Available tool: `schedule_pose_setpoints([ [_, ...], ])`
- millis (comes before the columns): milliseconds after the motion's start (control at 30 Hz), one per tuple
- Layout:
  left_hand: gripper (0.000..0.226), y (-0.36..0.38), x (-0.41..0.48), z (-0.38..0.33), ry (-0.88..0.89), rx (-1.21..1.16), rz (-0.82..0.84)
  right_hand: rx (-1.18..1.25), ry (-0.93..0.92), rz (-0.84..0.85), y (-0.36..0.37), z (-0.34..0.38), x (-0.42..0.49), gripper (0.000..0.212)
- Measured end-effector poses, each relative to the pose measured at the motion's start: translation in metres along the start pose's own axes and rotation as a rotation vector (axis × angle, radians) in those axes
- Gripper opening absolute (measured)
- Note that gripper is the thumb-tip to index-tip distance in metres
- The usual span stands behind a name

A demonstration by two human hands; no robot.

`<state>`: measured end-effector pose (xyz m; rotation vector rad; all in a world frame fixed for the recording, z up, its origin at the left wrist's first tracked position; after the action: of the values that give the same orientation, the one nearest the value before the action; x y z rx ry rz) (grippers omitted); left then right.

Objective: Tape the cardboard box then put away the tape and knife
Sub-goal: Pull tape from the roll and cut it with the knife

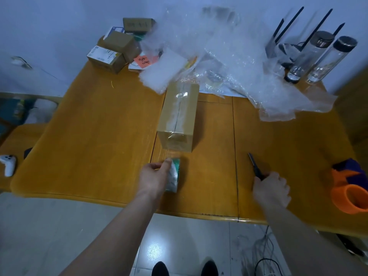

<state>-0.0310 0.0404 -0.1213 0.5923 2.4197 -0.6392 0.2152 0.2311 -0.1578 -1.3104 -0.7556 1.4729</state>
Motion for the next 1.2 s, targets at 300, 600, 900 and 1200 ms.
schedule_pose_setpoints([
  [300, 0.022, -0.003, -0.003, 0.004, 0.012, -0.019, 0.09, -0.074, -0.219, -0.061, -0.006, 0.017, -0.009, 0.024],
  [600, 0.02, -0.009, -0.009, 0.009, -0.032, -0.005, 0.116, -0.111, -0.926, -0.339, -0.045, 0.076, -0.069, 0.01],
  [900, 0.018, -0.014, -0.014, 0.008, -0.043, -0.014, 0.113, -0.196, -1.264, -0.289, -0.052, 0.113, -0.101, 0.034],
  [1200, 0.016, -0.011, -0.014, 0.004, -0.054, -0.018, 0.112, -0.376, -1.409, -0.041, -0.056, 0.14, -0.091, 0.028],
])
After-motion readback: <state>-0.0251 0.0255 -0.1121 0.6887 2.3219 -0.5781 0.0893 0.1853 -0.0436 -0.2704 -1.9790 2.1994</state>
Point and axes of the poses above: each hand's wrist, its own x-axis towards the middle knuckle, its own y-axis out of the palm, z = x × y, the point moved 2 cm from there along x, towards the middle knuckle, and after that the axes turned 1 degree about -y, right-handed, at the moved point
